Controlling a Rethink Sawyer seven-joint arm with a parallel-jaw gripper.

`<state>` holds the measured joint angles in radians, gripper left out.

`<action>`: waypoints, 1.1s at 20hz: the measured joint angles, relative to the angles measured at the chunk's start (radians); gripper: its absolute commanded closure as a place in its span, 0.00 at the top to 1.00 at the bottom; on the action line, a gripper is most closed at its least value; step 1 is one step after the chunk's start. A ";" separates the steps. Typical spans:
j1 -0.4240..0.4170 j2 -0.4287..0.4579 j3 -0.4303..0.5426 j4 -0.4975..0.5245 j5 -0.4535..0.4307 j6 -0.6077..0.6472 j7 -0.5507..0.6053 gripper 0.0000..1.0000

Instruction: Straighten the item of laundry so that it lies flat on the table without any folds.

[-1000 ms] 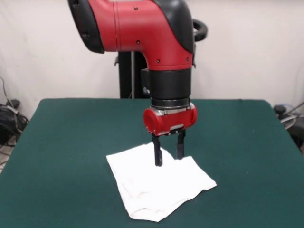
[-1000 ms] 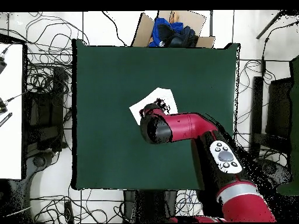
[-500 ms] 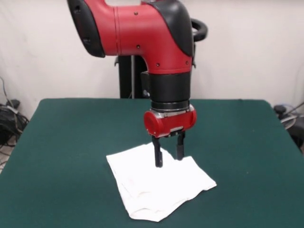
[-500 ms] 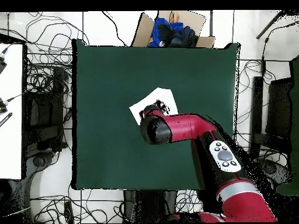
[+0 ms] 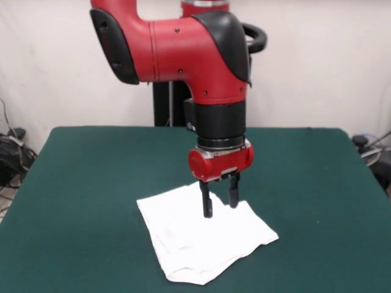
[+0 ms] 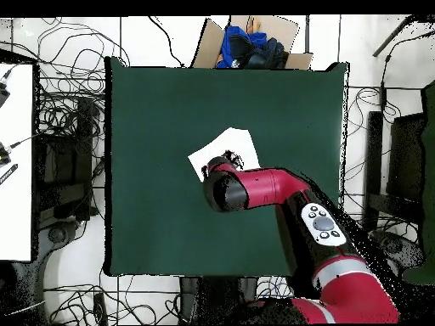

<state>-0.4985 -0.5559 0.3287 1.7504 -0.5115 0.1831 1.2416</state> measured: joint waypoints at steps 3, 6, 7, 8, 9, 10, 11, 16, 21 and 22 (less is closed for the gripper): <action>-0.001 0.026 0.000 0.000 0.000 0.000 0.000 1.00; -0.002 0.059 0.000 0.000 0.000 0.003 0.000 1.00; -0.002 0.064 0.000 0.000 0.000 0.005 0.000 1.00; -0.002 0.076 0.000 0.000 0.000 0.011 0.000 1.00; -0.002 0.082 0.000 0.000 0.000 0.014 0.000 1.00; -0.001 0.089 0.000 0.000 0.000 0.020 0.000 1.00; -0.001 0.097 0.000 -0.001 0.000 0.026 0.000 1.00; 0.009 0.118 -0.006 -0.001 0.000 0.057 0.000 1.00; 0.023 0.122 -0.013 -0.001 0.000 0.074 0.000 1.00; 0.026 0.123 -0.015 -0.001 0.001 0.074 0.000 1.00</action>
<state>-0.4720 -0.4333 0.3134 1.7492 -0.5109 0.2573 1.2416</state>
